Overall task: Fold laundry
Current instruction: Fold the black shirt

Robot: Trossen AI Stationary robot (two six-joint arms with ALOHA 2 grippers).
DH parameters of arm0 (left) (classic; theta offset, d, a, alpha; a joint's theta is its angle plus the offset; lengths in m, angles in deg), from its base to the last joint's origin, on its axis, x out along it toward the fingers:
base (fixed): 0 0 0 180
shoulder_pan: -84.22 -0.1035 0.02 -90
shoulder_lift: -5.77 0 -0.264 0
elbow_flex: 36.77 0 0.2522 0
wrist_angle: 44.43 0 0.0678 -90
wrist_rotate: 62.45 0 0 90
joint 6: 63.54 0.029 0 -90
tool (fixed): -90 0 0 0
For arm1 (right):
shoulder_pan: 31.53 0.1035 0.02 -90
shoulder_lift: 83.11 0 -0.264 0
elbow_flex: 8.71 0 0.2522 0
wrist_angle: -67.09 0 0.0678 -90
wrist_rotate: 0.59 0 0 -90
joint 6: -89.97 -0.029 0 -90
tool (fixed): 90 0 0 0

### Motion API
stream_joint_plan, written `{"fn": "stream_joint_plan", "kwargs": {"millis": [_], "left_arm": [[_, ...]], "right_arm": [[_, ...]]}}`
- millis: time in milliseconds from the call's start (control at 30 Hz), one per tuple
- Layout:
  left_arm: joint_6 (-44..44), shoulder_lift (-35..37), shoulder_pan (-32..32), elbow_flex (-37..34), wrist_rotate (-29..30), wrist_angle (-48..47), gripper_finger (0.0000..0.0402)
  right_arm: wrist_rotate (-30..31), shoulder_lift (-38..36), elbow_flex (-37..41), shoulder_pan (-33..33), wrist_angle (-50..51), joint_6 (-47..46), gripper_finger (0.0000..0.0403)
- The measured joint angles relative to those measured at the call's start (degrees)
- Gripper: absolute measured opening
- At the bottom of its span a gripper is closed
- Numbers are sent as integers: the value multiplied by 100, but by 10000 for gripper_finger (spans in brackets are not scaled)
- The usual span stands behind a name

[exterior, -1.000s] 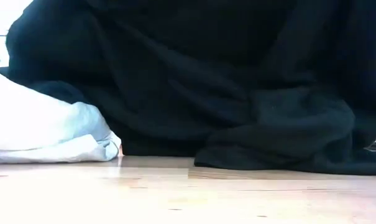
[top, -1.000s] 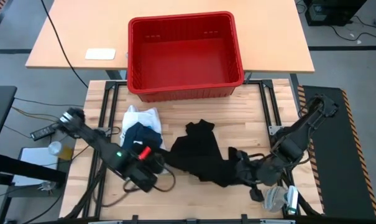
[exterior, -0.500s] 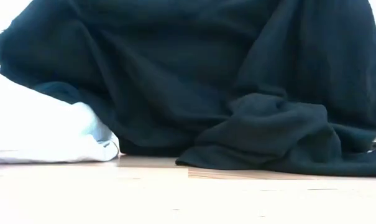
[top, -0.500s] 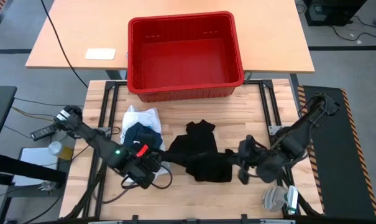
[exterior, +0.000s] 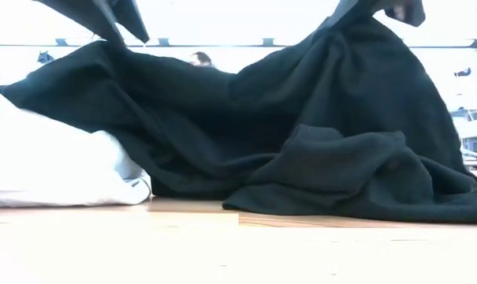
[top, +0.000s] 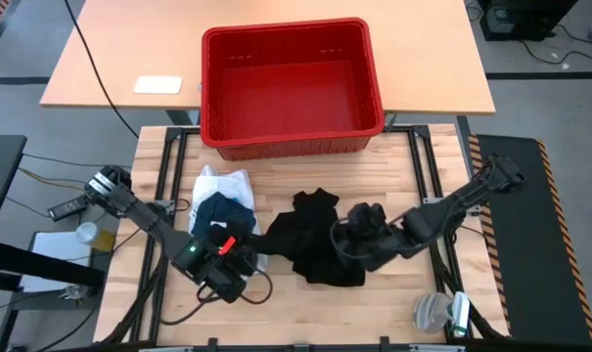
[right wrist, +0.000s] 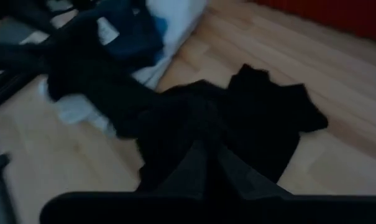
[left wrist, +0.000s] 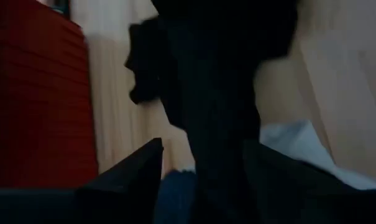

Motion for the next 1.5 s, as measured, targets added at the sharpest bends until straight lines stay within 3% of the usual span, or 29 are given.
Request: {"fn": "stream_joint_plan", "kwargs": {"millis": [200, 300, 433, 533, 633, 733, 833, 1033, 1200, 1400, 1500], "left_arm": [[42, -482, 187, -13, 61, 447, 208], [-371, -677, 205, 11, 61, 535, 196], [-886, -885, -37, 9, 57, 173, 184], [-966, -901, -231, 9, 65, -213, 173], [-764, -892, -325, 114, 58, -718, 138], [-623, -873, -364, 603, 222, -1271, 69], [-438, -870, -365, 1203, 373, -1841, 13], [264, -870, -412, 2447, 702, -2527, 4], [733, -870, -415, 4077, 1099, -3286, 4], [1604, -758, -571, 6065, 1114, -3453, 3], [2208, -238, -730, 5862, 996, -2774, 3]], "right_arm": [[193, 127, 0, -195, -315, 217, 17], [216, 81, 0, -201, -365, 263, 17], [177, 24, 0, -196, -521, 424, 19], [-240, -25, 0, -114, -573, 650, 17], [-694, -170, 0, 60, -722, 1180, 17], [-625, -392, 0, 356, -992, 1830, 17], [-261, -666, 0, 722, -1528, 2808, 17], [610, -1121, 1, 1430, -2872, 5406, 17], [1047, -1346, 0, 1854, -4166, 7915, 17], [3052, -1583, 0, 2202, -4571, 8442, 24], [3655, -1591, -2, 2232, -4407, 8598, 44]]}}
